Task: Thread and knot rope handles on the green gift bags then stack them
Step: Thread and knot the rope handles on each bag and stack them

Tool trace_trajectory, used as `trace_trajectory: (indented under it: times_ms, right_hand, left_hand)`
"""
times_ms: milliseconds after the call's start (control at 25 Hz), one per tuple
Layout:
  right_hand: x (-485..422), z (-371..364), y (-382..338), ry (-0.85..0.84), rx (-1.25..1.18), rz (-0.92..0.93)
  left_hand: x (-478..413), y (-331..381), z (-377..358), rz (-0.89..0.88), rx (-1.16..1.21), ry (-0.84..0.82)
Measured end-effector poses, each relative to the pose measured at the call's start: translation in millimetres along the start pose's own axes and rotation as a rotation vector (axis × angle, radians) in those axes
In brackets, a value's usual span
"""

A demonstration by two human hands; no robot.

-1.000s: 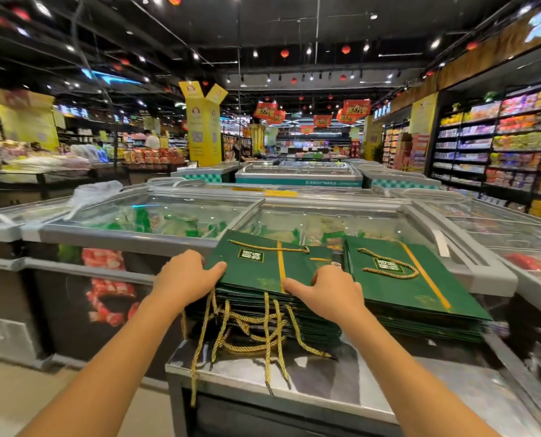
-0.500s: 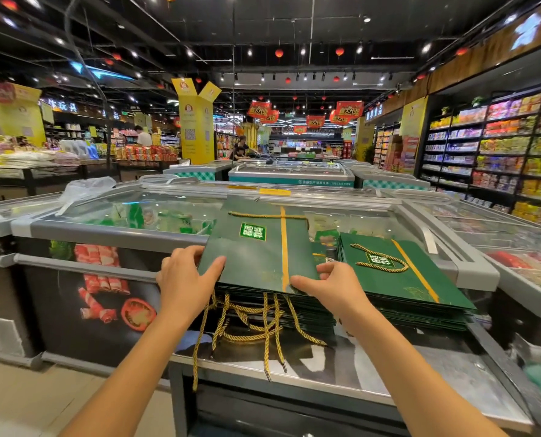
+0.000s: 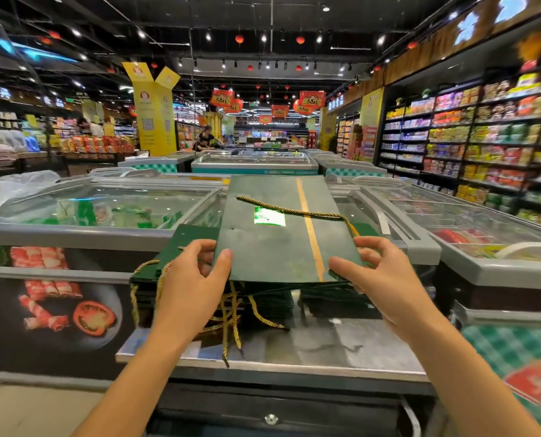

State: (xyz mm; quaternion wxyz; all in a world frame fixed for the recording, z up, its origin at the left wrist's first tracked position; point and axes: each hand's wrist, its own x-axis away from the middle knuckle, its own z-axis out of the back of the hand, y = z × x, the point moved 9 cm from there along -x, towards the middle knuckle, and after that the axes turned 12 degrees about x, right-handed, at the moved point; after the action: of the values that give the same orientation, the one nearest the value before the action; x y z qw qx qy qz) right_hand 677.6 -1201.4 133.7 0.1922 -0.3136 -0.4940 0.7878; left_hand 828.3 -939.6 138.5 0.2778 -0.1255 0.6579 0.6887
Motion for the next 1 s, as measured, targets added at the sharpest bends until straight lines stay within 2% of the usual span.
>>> trace_trajectory:
  times_ms: [160,280,520,720,840,1000]
  right_hand:
    - [24,51,32,0.095,0.010,-0.036]
    - [35,80,59,0.161,0.076,-0.063]
    - [46,87,112,0.121,0.331,-0.168]
    - [40,83,109,0.078,0.621,-0.114]
    - [30,97,105,0.188,0.612,-0.050]
    - [26,137,123,0.353,0.474,-0.130]
  left_hand:
    - [20,-1,-56,0.068,0.148,-0.146]
    - [33,-15,-90,0.122,0.130,-0.244]
    - [54,-52,-126,0.262,0.037,-0.358]
    - [56,-70,-123,0.380,0.117,-0.346]
    - [56,-74,-119,0.393,0.126,-0.344]
    - [59,-74,-120,0.396,0.132,-0.347]
